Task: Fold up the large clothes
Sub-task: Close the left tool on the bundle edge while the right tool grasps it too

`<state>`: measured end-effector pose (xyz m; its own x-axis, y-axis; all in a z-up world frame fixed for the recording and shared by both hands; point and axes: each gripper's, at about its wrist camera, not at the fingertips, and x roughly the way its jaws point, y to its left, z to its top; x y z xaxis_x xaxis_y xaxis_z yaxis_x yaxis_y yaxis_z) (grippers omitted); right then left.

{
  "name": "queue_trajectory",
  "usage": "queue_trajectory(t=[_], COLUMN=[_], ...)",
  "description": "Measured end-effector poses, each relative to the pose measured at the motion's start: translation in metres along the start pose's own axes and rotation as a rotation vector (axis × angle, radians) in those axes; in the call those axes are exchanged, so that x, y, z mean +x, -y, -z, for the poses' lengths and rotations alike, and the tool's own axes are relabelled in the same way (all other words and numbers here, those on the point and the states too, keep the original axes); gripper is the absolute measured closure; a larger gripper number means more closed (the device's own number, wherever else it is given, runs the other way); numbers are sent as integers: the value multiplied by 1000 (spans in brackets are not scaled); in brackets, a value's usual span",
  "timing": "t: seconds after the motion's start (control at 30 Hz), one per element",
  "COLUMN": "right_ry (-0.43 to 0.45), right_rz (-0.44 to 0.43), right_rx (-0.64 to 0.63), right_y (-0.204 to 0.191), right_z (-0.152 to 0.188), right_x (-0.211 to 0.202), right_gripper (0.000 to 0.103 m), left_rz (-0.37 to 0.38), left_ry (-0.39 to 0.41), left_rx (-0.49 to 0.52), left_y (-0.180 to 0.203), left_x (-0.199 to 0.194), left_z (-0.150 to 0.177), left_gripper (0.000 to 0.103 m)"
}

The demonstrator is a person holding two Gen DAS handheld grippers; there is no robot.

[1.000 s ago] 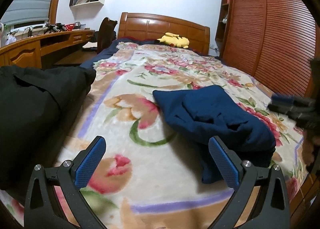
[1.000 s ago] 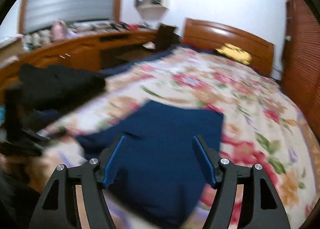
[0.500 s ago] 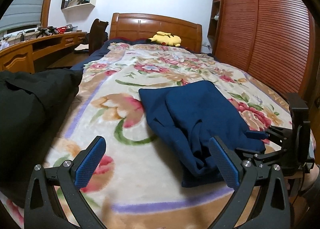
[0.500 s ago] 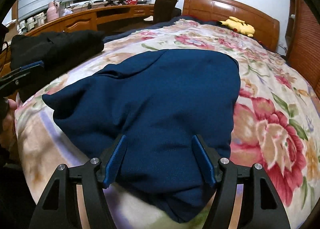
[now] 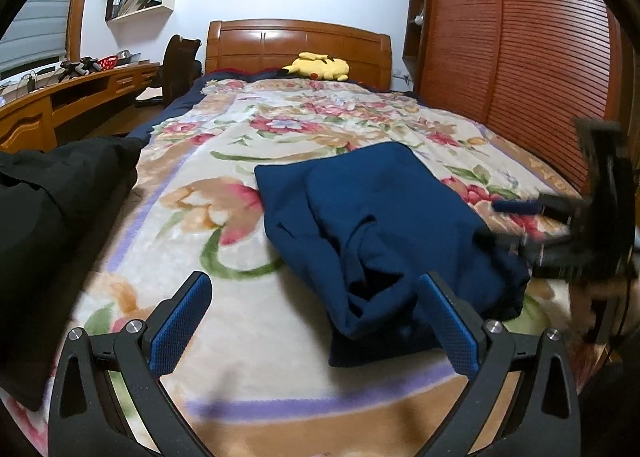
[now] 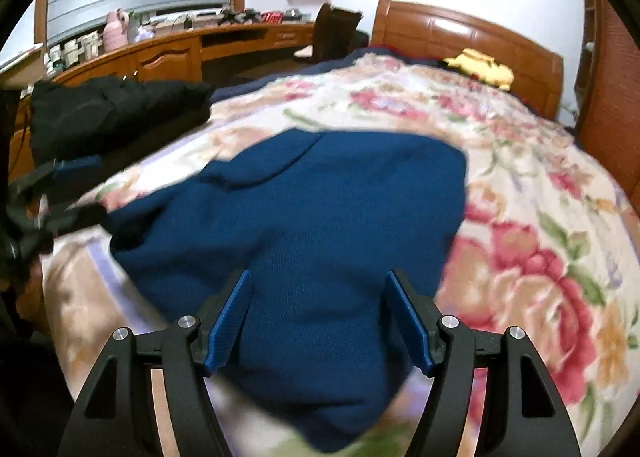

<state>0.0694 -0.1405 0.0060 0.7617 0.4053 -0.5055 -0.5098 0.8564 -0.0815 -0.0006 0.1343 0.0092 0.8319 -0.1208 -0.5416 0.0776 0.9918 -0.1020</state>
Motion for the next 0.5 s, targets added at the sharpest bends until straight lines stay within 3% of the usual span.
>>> queue_trajectory(t=[0.17,0.27,0.5], right_ry=[2,-25,-51], right_rz=[43,32,37], right_rx=[15,-41,-40], right_y=[23,22,40], right_z=[-2,-3,-32], right_x=[7,24,56], right_gripper=[32,32,32], left_rz=[-22,-49,-80], left_ry=[-27,-44,-101], left_rx=[20,35,19], left_y=[6,6,-10], left_x=[12,17,23], left_z=[2,3,14], left_gripper=[0,0,0])
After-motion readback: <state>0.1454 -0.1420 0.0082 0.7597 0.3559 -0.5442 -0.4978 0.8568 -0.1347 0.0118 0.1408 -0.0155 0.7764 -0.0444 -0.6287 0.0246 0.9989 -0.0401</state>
